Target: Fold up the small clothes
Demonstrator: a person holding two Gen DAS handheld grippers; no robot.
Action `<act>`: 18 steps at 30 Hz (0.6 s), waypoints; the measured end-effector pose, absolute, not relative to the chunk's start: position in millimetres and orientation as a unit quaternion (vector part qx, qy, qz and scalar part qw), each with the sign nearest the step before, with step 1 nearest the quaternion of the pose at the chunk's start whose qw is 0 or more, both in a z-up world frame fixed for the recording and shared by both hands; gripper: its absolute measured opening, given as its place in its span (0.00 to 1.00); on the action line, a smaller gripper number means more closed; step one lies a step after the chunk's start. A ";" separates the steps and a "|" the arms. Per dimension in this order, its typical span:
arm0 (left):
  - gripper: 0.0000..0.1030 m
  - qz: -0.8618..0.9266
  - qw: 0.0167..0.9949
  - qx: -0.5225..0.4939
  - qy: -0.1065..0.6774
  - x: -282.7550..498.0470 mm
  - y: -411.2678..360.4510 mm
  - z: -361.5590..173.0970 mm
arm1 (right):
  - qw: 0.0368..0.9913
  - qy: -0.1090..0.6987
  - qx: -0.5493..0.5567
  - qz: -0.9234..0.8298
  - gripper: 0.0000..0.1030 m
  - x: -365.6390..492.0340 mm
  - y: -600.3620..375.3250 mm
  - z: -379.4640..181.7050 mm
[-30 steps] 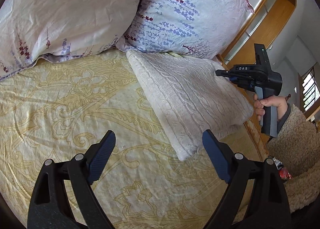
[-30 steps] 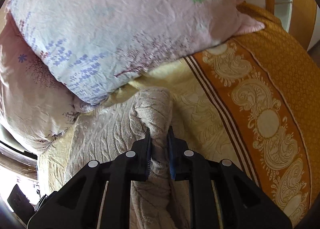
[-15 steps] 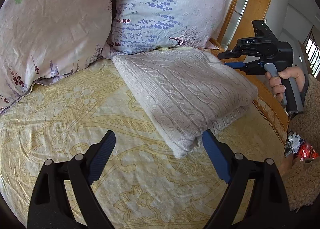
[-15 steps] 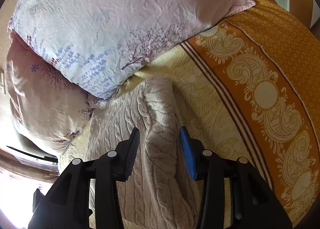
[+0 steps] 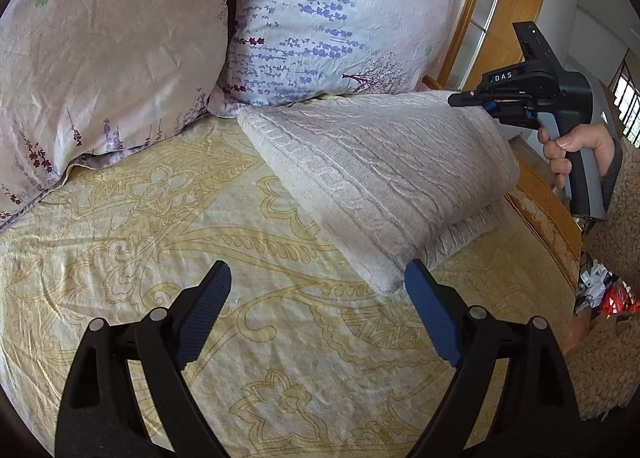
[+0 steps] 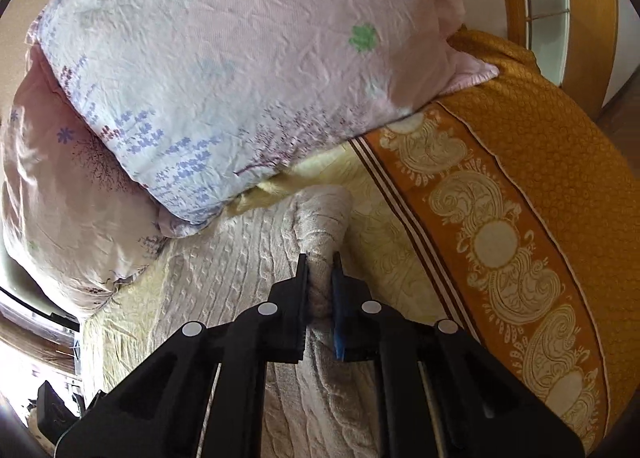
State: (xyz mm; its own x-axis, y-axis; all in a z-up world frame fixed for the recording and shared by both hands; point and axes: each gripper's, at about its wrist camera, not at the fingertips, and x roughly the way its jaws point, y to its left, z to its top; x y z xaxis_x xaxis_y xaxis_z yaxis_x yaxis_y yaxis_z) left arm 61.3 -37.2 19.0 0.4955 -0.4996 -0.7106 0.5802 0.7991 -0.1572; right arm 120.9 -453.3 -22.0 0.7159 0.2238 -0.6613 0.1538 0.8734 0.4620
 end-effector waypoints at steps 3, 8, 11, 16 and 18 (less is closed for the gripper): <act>0.86 -0.317 0.862 0.056 0.392 60.8 -39.2 17.6 | 0.872 0.413 0.262 0.009 0.10 123.5 -453.0 -49.6; 0.86 -0.323 0.864 0.082 0.379 55.2 -45.8 16.1 | 0.860 0.415 0.297 0.020 0.19 120.2 -457.8 -55.3; 0.86 -0.321 0.871 0.108 0.355 47.9 -49.9 17.4 | 0.859 0.394 0.327 0.026 0.50 103.3 -470.1 -45.5; 0.86 -0.333 0.870 0.121 0.344 41.5 -59.0 18.5 | 0.848 0.391 0.353 0.051 0.50 70.5 -477.1 -48.2; 0.86 -0.329 0.872 0.125 0.340 40.3 -64.1 18.2 | 0.845 0.395 0.357 0.054 0.50 59.3 -476.2 -55.8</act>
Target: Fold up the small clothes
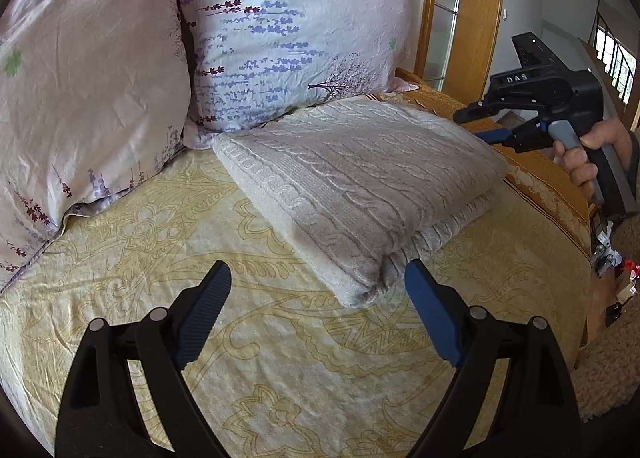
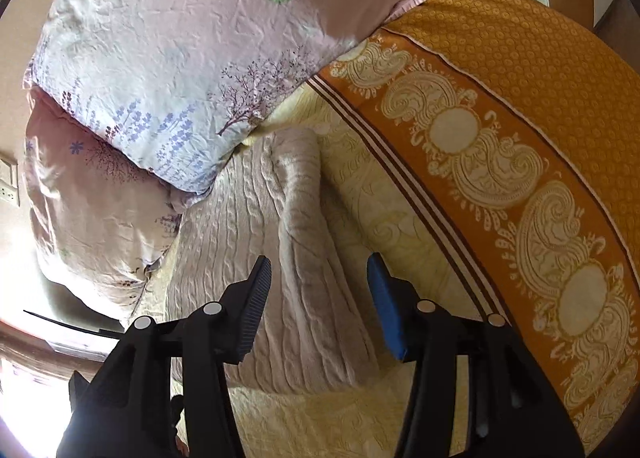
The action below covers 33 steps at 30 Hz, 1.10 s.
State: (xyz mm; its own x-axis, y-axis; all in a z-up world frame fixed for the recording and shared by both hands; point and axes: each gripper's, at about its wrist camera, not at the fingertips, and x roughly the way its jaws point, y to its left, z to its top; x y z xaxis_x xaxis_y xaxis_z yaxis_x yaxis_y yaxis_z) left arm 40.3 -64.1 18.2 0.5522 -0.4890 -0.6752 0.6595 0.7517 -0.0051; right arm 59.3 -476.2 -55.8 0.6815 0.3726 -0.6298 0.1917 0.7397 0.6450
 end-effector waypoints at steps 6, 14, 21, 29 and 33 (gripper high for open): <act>0.86 -0.309 0.874 0.165 0.337 36.1 -86.0 10.5 | 0.841 0.400 0.358 0.073 0.49 49.0 -468.5 -67.4; 0.77 -0.226 0.895 0.148 0.354 56.0 -79.6 -0.1 | 0.859 0.370 0.334 0.114 0.14 40.6 -457.2 -49.3; 0.79 -0.195 0.896 0.128 0.377 55.5 -70.3 -5.4 | 0.859 0.404 0.299 0.095 0.14 39.1 -451.3 -60.2; 0.81 -0.196 0.890 0.114 0.397 55.8 -66.7 -10.8 | 0.853 0.416 0.305 0.077 0.14 41.8 -451.0 -75.5; 0.82 -0.199 0.887 0.110 0.402 58.4 -65.7 -12.5 | 0.852 0.418 0.305 0.076 0.14 42.3 -449.7 -77.5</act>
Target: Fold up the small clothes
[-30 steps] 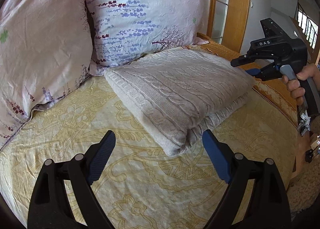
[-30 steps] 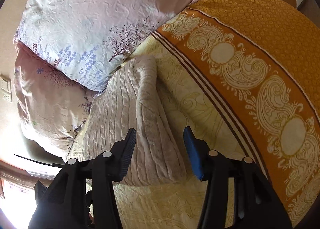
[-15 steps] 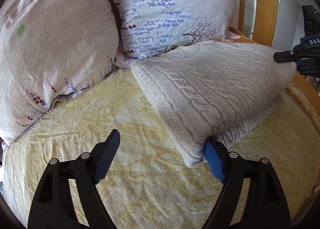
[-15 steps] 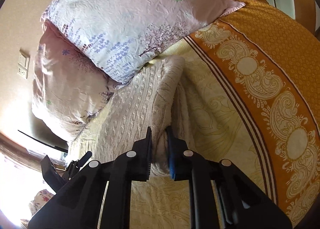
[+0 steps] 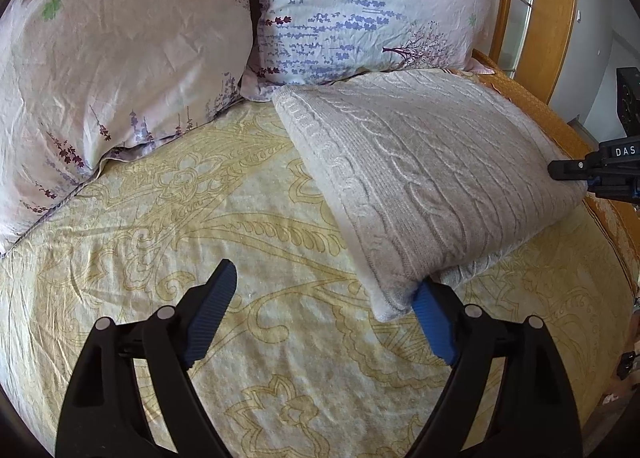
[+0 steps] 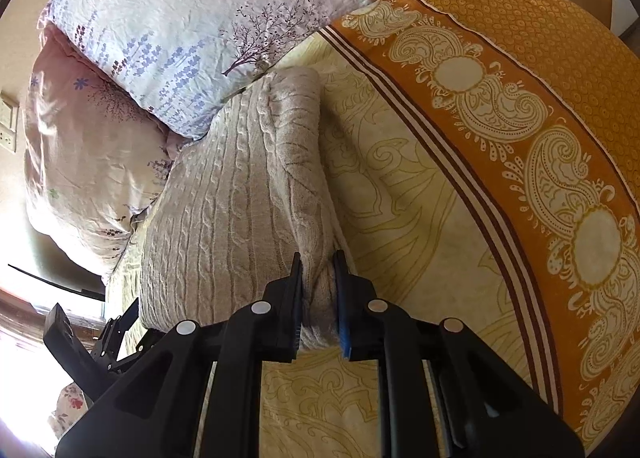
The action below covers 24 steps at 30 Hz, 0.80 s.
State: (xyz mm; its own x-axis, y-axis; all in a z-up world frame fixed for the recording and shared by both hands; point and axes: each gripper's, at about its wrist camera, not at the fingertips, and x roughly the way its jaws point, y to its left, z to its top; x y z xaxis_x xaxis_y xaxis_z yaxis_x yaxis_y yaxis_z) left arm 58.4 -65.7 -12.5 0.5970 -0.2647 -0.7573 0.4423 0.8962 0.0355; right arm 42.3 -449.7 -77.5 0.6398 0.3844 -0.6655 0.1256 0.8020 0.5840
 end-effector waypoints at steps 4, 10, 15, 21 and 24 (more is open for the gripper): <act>0.83 -0.219 0.874 0.096 0.422 60.5 -56.9 -13.2 | 0.851 0.427 0.294 0.085 0.21 43.3 -449.4 -73.4; 0.83 -0.268 0.864 0.035 0.425 59.8 -24.4 6.6 | 0.852 0.394 0.337 0.081 0.62 47.0 -475.5 -59.6; 0.83 -0.302 0.846 -0.110 0.425 92.9 -13.7 27.9 | 0.845 0.387 0.358 0.085 0.62 82.6 -485.7 -55.3; 0.83 -0.309 0.800 -0.201 0.474 155.7 -44.3 21.5 | 0.839 0.395 0.364 0.085 0.61 137.9 -486.2 -52.7; 0.83 -0.291 0.786 -0.203 0.506 185.2 -60.3 9.6 | 0.831 0.401 0.376 0.086 0.61 155.9 -488.8 -57.7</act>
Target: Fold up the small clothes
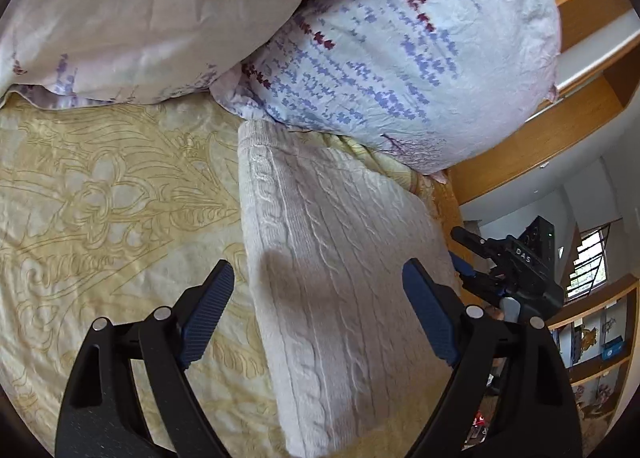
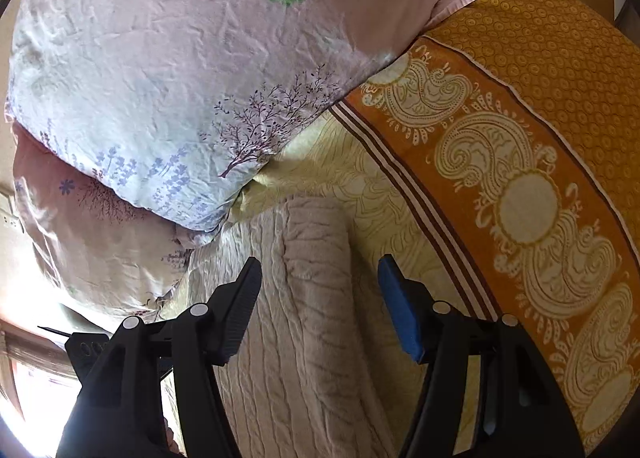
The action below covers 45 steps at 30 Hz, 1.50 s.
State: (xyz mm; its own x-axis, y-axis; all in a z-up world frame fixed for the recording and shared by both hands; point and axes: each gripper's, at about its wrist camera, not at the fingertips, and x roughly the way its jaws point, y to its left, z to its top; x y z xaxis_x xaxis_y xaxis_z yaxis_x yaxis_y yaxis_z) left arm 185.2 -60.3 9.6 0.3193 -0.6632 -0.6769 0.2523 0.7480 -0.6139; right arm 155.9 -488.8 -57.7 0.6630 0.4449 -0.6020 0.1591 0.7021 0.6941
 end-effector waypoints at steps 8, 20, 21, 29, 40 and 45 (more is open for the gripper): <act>0.79 -0.275 0.756 -0.235 0.545 238.4 -80.3 -16.6 | 0.816 0.409 0.397 0.096 0.54 180.9 -495.6 -67.8; 0.14 -0.299 0.774 -0.235 0.507 266.1 -86.7 -11.7 | 0.859 0.301 0.373 0.183 0.10 173.2 -476.4 -21.1; 0.14 -0.295 0.778 -0.234 0.503 266.4 -83.4 -12.3 | 0.861 0.314 0.365 0.166 0.10 176.7 -476.4 -26.7; 0.12 -0.271 0.788 -0.183 0.523 286.9 -99.1 -25.3 | 0.845 0.399 0.344 0.084 0.12 191.9 -472.7 -60.7; 0.66 -0.319 0.774 -0.186 0.515 230.3 -101.8 1.5 | 0.834 0.409 0.350 0.120 0.50 124.5 -484.7 -46.9; 0.64 -0.327 0.756 -0.164 0.543 204.5 -110.3 -8.2 | 0.822 0.426 0.352 0.140 0.20 110.1 -473.6 -55.5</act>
State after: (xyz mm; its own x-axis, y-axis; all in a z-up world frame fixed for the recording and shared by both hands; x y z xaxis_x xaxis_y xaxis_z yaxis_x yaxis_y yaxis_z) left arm 204.5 -110.3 -8.2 0.1976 -0.6723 -0.7135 0.3161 0.7326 -0.6028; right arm 110.1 -473.6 -55.5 0.5985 0.5293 -0.6014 0.0692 0.7137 0.6970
